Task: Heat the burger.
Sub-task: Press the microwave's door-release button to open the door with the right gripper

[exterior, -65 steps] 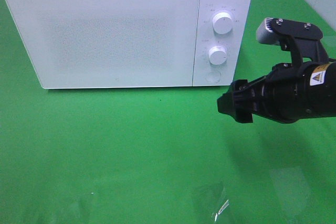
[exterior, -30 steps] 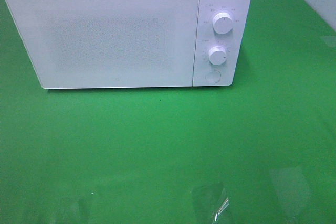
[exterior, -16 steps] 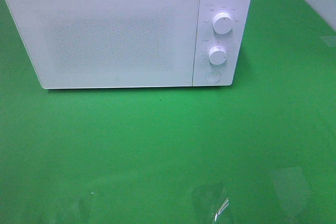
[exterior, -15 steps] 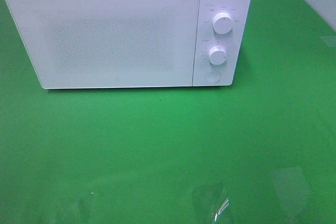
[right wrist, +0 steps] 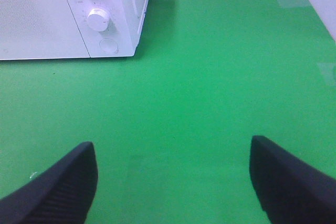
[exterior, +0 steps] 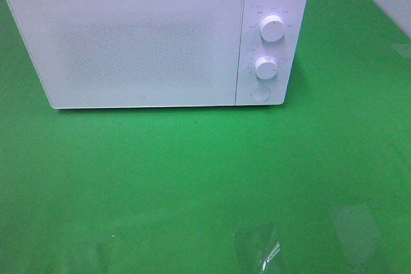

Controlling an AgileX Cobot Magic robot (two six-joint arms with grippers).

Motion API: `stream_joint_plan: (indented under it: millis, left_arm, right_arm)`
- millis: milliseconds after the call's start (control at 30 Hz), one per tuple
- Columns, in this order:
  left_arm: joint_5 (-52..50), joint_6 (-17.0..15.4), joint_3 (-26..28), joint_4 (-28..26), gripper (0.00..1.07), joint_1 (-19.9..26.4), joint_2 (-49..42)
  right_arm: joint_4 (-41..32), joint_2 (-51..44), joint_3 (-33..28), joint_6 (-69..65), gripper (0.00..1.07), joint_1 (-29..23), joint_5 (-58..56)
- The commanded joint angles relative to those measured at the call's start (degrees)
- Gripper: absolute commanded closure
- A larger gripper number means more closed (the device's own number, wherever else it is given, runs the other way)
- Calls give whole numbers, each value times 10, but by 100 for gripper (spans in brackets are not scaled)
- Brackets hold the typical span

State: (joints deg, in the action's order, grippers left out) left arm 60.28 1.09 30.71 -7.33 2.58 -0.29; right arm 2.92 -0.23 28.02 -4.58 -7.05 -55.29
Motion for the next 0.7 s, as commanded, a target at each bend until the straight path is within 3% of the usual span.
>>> stream_joint_plan:
  millis: [33,700]
  left_arm:
    - [-8,2,-2,-2,9,2,-9]
    - [-8,2,-2,-2,9,2,-9]
  right_arm:
    - [2,-15,-1,-2,31,2,4]
    - [0,-14,10,-2,31,2,12]
